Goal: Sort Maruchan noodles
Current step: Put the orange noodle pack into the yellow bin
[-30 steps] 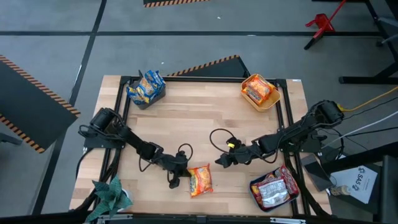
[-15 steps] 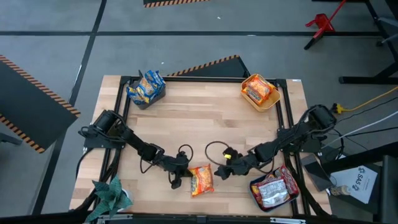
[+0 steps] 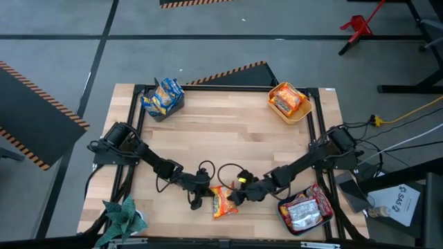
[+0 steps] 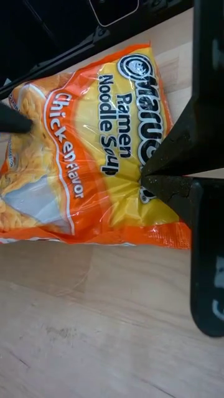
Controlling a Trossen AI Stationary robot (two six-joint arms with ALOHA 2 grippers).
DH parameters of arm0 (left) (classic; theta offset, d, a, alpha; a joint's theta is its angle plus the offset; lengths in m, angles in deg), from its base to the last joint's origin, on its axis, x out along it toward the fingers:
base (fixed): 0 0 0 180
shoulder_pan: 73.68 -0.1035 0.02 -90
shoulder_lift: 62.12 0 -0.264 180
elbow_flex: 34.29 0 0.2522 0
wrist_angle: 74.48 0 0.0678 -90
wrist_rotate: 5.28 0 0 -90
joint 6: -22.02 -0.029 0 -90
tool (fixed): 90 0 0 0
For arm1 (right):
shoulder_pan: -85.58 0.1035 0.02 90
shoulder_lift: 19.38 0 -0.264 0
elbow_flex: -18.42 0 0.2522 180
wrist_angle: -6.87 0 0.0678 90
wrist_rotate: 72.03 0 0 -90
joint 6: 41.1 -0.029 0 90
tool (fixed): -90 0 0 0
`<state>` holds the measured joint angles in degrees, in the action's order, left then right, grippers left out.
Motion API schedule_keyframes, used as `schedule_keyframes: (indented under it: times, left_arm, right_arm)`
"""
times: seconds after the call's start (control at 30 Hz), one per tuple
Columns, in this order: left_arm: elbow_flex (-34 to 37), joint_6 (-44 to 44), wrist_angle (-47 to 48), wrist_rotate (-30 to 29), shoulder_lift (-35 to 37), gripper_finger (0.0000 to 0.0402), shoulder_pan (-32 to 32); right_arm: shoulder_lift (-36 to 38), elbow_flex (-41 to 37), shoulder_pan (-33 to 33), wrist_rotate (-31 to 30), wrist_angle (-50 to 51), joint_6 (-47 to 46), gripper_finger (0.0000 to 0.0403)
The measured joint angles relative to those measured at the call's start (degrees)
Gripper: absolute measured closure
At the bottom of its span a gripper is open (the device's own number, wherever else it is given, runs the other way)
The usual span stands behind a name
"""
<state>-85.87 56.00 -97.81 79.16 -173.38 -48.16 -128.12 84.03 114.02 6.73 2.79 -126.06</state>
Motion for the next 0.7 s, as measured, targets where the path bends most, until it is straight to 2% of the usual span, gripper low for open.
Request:
schedule_keyframes:
  times: [0.4,0.5,0.7]
  left_arm:
    - [0.15,-0.03,-0.30,0.13,0.00,0.0401,0.00]
    - [0.16,0.58,-0.71,-0.49,-0.01,0.0402,-0.15]
    - [-0.36,1.92,-1.27,-1.60,-0.13,0.0401,-1.00]
  right_arm:
    - [-4.59,0.14,-1.77,1.21,-8.08,-0.76,0.0127]
    - [-4.69,0.05,-2.37,2.06,-9.31,-0.51,0.0149]
    - [-4.74,0.03,-2.24,1.78,-9.26,0.66,0.0243]
